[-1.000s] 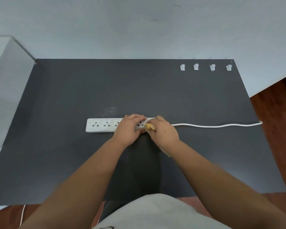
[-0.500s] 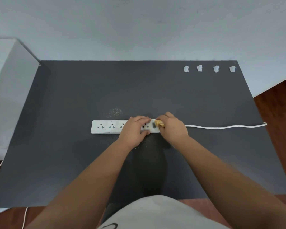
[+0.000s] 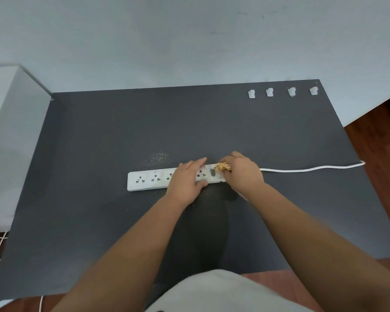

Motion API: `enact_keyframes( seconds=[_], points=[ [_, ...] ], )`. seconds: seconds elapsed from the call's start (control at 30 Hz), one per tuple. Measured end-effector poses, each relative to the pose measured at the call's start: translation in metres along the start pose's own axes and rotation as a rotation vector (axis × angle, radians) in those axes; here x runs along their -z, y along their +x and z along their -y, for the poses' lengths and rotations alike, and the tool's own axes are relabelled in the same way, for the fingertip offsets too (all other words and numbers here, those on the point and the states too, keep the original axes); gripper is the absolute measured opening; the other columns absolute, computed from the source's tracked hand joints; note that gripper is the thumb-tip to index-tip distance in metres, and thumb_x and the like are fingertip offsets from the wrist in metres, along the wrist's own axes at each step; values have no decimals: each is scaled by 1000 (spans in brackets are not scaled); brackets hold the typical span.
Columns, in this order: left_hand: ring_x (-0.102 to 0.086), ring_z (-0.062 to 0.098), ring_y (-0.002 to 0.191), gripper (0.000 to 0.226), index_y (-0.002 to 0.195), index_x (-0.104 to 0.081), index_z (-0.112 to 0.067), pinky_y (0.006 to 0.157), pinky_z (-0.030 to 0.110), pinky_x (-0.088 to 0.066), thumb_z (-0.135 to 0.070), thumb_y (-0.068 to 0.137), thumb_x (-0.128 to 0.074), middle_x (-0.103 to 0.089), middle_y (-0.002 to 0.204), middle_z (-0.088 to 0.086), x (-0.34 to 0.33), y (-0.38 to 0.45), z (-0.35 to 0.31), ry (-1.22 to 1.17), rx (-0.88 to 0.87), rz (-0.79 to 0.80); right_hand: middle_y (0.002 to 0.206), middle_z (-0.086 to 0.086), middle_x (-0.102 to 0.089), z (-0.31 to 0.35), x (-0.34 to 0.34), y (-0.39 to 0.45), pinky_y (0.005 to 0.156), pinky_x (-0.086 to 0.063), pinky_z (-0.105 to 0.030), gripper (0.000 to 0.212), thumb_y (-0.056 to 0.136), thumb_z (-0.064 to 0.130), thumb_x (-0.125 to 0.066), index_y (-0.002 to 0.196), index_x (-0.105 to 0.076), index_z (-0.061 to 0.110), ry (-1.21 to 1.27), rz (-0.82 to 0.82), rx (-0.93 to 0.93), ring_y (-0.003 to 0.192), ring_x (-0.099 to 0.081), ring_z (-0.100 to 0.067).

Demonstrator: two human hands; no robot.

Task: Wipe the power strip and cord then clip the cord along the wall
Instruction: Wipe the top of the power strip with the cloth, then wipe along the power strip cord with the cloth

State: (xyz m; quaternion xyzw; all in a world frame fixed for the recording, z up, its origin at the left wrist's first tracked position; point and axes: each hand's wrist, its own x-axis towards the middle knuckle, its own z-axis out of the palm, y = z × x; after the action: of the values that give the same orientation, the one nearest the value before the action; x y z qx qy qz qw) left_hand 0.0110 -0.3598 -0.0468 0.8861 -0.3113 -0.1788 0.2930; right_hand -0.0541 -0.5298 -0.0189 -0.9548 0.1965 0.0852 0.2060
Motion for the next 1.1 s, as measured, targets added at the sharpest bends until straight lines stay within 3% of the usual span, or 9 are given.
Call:
enact_keyframes(
  seconds=[0.17, 0.33, 0.4, 0.5, 0.6, 0.7, 0.87, 1.0, 1.1],
  points=[
    [-49, 23, 120, 64, 139, -44, -22, 107, 34, -34, -27, 80, -71, -56, 132, -1, 0, 3, 0, 25, 9, 16, 105, -2, -55, 27, -12, -11, 72, -51, -40, 25, 88, 22, -53, 111, -63, 24, -21, 128, 172, 91, -62, -30],
    [-47, 17, 123, 51, 133, -52, -26, 115, 34, -22, -26, 84, -67, -52, 134, -7, 1, 1, -1, 39, 4, 42, 99, -3, -58, -12, 5, -1, 74, -48, -36, 21, 87, 21, -56, 103, -70, 24, 136, -93, -129, 91, -61, -27],
    [-47, 17, 124, 49, 133, -51, -27, 114, 33, -21, -26, 86, -65, -51, 135, -9, 1, 1, -3, 63, 24, 50, 102, -4, -58, -16, 0, -5, 73, -48, -36, 21, 90, 22, -54, 107, -66, 23, 138, -97, -122, 93, -60, -27],
    [-47, 18, 124, 49, 135, -49, -29, 112, 36, -32, -25, 88, -62, -48, 137, -11, 2, 0, -13, 104, 77, 70, 105, -1, -59, -23, -11, -18, 75, -50, -37, 20, 91, 27, -54, 109, -63, 24, 155, -75, -75, 94, -61, -26],
    [-47, 18, 123, 50, 135, -48, -29, 105, 37, -40, -22, 88, -62, -46, 138, -11, 2, -1, -16, 122, 95, 73, 105, -4, -60, -51, -3, -21, 76, -49, -37, 22, 91, 33, -55, 108, -65, 21, 127, -95, -206, 96, -61, -28],
    [-46, 17, 126, 49, 134, -48, -29, 112, 38, -28, -24, 87, -62, -47, 138, -10, 4, 1, -16, 168, 92, 83, 104, -8, -60, -62, 1, -21, 74, -50, -39, 23, 91, 32, -56, 106, -65, 17, 148, -184, -291, 94, -61, -32],
    [-27, 26, 139, 52, 132, -48, -26, 116, 48, -9, -29, 82, -63, -49, 137, -4, 0, 12, -44, 460, 134, 87, 111, -3, -57, -33, -19, -20, 73, -49, -36, 22, 91, 25, -53, 111, -62, 22, 208, -94, -222, 96, -61, -29],
    [-32, 25, 136, 52, 133, -49, -23, 115, 43, -18, -31, 83, -61, -51, 136, -3, -23, 24, -73, 431, -50, 130, 111, -4, -58, -38, -20, -14, 73, -48, -35, 23, 88, 22, -53, 110, -63, 19, 185, -69, -229, 97, -62, -29],
    [-46, 24, 120, 37, 122, -58, -23, 104, 35, -32, -23, 84, -58, -55, 127, -3, -39, 34, -78, 437, -50, 135, 111, -5, -57, -39, -16, -11, 73, -47, -34, 25, 88, 22, -52, 111, -62, 19, 162, -35, -199, 99, -62, -29]
  ],
)
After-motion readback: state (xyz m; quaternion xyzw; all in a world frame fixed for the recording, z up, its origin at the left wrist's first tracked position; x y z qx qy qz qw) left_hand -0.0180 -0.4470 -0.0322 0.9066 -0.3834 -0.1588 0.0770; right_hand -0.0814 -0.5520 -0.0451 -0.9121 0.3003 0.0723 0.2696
